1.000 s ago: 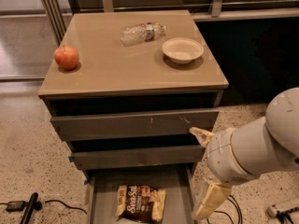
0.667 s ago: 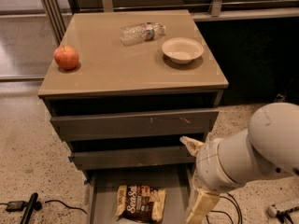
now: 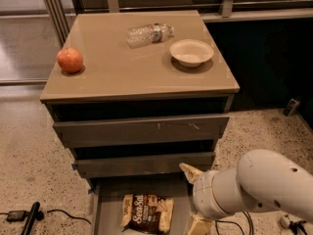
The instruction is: Pick brown chip bag from bottom drawer and place on counter
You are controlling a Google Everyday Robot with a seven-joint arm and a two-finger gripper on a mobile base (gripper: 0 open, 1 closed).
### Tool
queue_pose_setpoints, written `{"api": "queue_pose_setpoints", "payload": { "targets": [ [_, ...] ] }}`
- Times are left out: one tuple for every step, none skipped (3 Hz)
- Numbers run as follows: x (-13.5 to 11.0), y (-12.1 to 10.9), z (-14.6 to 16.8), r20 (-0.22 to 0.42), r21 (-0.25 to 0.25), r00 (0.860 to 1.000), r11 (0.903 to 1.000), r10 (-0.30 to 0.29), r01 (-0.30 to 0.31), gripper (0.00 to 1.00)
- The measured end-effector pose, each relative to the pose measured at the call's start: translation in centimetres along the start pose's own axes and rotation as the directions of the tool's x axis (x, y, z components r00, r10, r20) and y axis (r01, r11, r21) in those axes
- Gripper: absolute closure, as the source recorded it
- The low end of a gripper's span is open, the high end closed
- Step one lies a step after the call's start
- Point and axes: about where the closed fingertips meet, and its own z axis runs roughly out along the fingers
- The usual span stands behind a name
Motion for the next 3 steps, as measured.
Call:
{"api": "queue_pose_setpoints", "payload": {
  "targets": [
    [2.1,-0.4,3.8,-0.010,0.028,1.000,0.9994,-0.023,0.023,0.00],
    [3.8,-2.0,6.8,-0.033,0.041,0.998,0.9981,-0.044,0.046,0.00],
    [4.6,-3.7,9.4,-0.024,0.025,0.999,0.9987,-0.045,0.045,0.00]
  ]
}}
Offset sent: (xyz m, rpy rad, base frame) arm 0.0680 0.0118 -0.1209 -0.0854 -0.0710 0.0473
